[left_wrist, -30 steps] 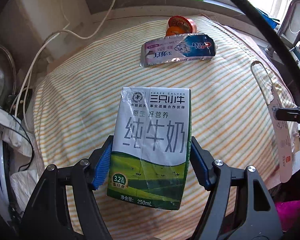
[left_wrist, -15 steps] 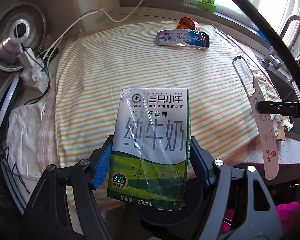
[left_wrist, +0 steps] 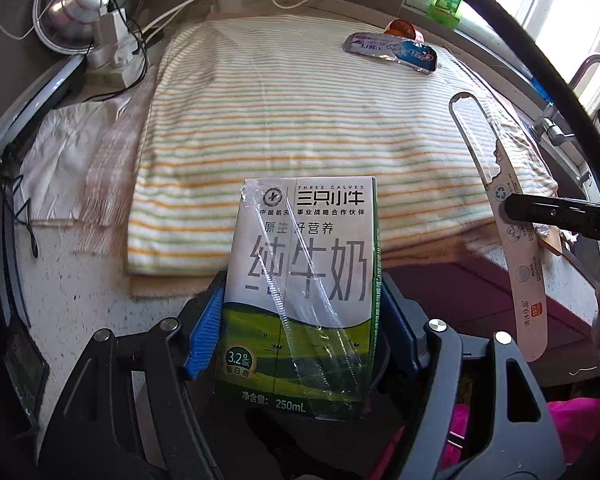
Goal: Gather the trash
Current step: 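Lift the milk carton and white strip and carry both over the blue wastebasket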
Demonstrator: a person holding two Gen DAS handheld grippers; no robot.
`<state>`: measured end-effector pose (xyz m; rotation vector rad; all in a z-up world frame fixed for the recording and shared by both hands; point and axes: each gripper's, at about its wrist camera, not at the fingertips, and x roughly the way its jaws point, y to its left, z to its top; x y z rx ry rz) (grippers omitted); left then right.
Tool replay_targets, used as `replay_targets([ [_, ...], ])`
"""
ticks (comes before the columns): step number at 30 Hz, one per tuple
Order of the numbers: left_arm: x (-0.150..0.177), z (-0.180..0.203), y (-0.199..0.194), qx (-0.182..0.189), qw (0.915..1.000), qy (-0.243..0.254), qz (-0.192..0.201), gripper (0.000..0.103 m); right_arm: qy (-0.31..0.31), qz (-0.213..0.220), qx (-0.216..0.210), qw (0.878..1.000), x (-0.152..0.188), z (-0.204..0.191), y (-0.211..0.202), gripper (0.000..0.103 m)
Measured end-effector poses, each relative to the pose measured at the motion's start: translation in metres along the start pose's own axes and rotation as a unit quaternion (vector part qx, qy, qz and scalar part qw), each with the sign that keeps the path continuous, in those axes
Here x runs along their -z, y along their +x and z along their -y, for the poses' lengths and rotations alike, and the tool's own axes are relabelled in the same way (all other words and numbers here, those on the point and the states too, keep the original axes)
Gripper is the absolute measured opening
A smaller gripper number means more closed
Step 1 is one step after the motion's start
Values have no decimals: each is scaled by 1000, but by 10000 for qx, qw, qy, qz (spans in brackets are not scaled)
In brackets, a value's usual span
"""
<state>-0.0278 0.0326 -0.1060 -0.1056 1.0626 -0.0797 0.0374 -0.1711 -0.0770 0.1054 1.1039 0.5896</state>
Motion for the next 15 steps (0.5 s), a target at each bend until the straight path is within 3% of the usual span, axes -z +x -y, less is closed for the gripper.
replay_targets([
  [15,63,-11,16,143,9978,-550,-343,73,-1077,-608,-164,9922,44,-48,33,10],
])
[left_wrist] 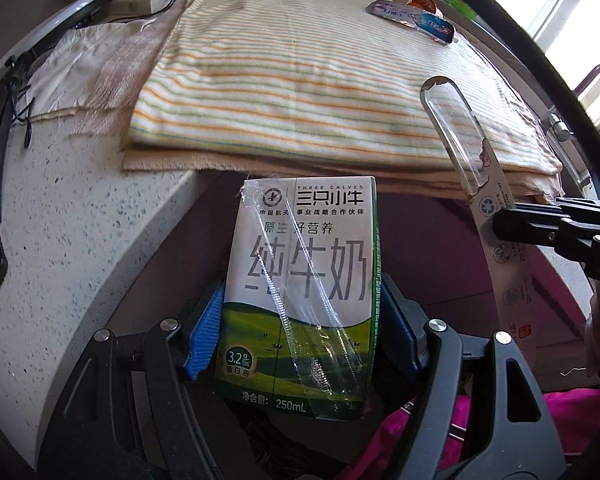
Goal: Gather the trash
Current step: 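Lift the milk carton and white strip and carry both over the blue wastebasket, then open the left tool over the basket while the right tool drops the white strip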
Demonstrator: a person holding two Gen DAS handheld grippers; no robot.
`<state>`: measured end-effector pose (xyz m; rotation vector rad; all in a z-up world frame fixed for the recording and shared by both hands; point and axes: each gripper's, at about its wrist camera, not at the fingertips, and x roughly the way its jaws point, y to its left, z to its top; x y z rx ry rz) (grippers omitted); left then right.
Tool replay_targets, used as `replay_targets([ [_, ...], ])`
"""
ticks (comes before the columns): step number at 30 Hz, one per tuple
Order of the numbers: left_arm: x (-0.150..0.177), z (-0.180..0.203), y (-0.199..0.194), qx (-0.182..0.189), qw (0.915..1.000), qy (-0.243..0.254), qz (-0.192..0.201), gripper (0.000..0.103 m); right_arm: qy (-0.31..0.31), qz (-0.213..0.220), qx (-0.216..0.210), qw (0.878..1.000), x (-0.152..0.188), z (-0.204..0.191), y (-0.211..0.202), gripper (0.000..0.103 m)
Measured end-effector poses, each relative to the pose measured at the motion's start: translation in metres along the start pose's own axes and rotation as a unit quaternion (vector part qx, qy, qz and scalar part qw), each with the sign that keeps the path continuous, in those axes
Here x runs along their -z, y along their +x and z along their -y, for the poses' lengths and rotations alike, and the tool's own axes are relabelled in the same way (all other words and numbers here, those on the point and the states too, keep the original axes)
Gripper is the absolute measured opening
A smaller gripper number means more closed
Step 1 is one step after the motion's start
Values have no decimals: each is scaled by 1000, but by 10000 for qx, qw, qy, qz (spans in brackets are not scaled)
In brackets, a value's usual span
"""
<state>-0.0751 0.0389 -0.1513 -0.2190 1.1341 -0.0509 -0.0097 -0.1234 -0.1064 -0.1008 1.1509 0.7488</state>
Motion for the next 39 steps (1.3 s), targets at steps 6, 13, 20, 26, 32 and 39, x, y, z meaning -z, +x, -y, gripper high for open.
replay_targets([
  [6,19,-2,14,21,9998,-91,-193,73,-404,-325,-32,9986,11,-15,21,10],
  [13,40,-5,32,13,9988,-239,-423,72,-641,-724,-18,9953,23,-21,52,10],
  [20,52,-12,59,-48,9968,-371,-710,72,-662,-1139,57,9913,34,-12,85,10],
  [26,43,1,91,-22,9945,-438,-948,72,-590,-1388,264,9882,38,-2,115,10],
  [32,39,0,118,-16,9928,-425,-1118,72,-558,-1529,468,9856,41,7,137,10],
  [39,42,-2,144,-52,9908,-474,-1263,72,-542,-1640,717,9824,50,7,156,10],
])
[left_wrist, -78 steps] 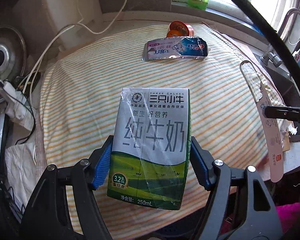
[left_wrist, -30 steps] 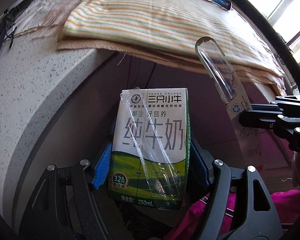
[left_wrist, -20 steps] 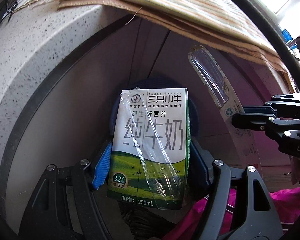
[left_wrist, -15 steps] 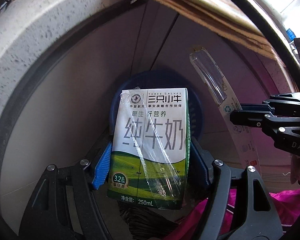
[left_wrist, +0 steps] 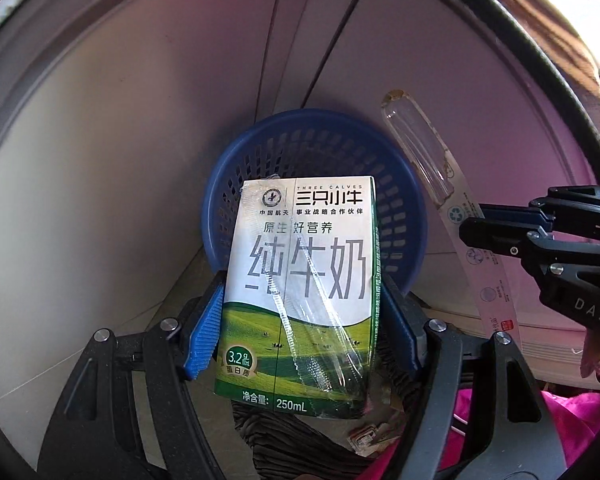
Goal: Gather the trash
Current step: 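Open the left tool over the basket while the right tool drops the white strip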
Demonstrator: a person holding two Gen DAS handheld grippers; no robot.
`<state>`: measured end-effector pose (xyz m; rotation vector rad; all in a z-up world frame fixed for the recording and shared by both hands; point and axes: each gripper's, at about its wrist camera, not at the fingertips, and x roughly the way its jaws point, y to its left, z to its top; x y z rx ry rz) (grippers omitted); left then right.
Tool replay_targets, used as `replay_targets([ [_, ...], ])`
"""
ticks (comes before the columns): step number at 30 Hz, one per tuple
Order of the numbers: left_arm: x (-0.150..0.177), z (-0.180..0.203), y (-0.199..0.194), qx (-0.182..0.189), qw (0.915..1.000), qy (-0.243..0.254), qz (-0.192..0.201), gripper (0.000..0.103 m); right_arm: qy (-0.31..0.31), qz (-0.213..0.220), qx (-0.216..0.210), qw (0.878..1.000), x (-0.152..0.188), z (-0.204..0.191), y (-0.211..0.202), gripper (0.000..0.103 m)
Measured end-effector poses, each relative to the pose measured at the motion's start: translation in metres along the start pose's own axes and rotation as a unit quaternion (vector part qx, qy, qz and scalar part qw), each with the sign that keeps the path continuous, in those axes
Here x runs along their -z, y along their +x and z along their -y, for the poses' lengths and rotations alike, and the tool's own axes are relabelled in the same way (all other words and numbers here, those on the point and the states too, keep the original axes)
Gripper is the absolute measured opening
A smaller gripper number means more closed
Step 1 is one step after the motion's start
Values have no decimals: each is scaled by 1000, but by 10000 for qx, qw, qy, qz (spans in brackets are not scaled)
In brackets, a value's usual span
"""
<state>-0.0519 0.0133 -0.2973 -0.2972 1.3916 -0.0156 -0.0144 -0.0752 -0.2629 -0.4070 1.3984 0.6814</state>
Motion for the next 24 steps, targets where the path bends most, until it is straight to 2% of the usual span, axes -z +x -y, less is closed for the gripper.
replay_targets([
  [5,-7,-1,12,-10,9999,-64,-103,72,-1,-73,166,9998,2,4,11,10],
  [21,-3,0,3,-76,9999,9,-90,73,0,-103,344,9994,-10,12,20,12],
  [22,-3,0,0,-59,9999,-6,-88,73,0,-100,339,9994,-11,12,19,12],
  [24,-5,-2,-3,-50,9999,-65,-131,75,-5,-78,326,9994,-12,12,17,23],
])
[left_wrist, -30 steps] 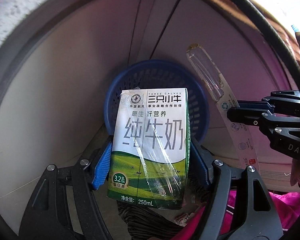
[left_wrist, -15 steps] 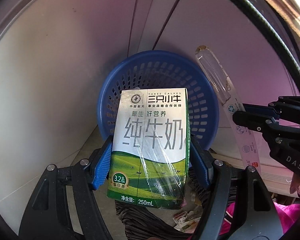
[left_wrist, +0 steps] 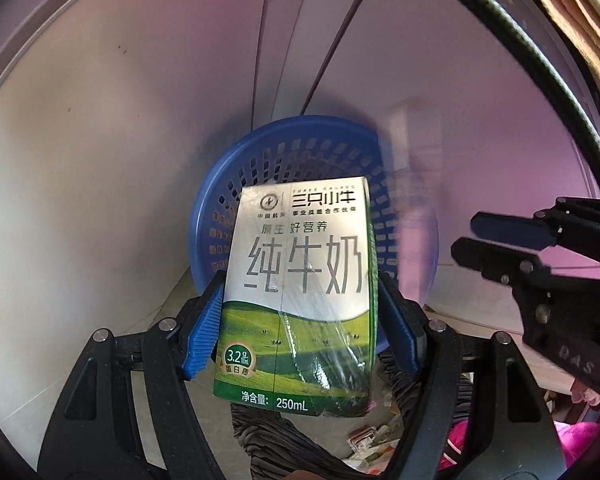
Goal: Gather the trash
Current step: 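Open the left tool over the basket while the right tool drops the white strip, then raise both tools back over the towel toward the toothpaste tube and red cup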
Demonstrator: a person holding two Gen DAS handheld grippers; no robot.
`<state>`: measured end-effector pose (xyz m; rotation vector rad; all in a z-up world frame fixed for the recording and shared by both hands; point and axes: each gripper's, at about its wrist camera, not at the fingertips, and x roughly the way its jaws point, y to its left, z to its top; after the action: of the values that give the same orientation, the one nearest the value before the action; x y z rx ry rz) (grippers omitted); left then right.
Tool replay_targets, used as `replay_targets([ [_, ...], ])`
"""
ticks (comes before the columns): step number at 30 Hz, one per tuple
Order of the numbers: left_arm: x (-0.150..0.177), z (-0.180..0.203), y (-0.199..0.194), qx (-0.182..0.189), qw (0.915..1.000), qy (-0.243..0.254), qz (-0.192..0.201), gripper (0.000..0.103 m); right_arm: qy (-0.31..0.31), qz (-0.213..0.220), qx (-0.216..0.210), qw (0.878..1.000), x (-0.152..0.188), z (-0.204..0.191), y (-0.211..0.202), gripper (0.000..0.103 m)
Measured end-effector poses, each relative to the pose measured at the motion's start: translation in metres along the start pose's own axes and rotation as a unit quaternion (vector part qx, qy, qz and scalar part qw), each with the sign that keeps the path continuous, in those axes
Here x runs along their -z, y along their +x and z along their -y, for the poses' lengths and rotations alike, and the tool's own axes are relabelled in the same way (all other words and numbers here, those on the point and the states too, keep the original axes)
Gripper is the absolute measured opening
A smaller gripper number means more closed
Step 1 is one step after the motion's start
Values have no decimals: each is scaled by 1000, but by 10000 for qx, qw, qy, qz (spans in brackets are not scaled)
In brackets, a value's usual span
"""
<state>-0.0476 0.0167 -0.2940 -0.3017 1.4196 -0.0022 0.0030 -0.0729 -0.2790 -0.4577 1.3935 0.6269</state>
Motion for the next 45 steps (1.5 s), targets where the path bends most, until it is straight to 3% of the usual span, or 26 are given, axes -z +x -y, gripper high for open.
replay_targets([
  [2,0,-2,-1,16,10000,-47,-9,75,1,35,7,10000,-1,1,-4,30],
  [18,4,-2,-10,-103,9999,-8,60,75,5,73,-90,9999,-4,8,-12,30],
  [27,9,2,-36,-237,9993,59,293,75,23,307,-278,9991,7,9,-43,33],
  [30,10,3,-50,-270,9987,83,418,75,24,427,-379,9984,11,10,-57,36],
  [37,9,16,-86,-465,9953,351,772,75,-65,686,-651,9955,22,12,-92,56],
  [45,5,29,-141,-542,9882,541,1326,75,-217,1090,-670,9916,36,14,-142,70],
])
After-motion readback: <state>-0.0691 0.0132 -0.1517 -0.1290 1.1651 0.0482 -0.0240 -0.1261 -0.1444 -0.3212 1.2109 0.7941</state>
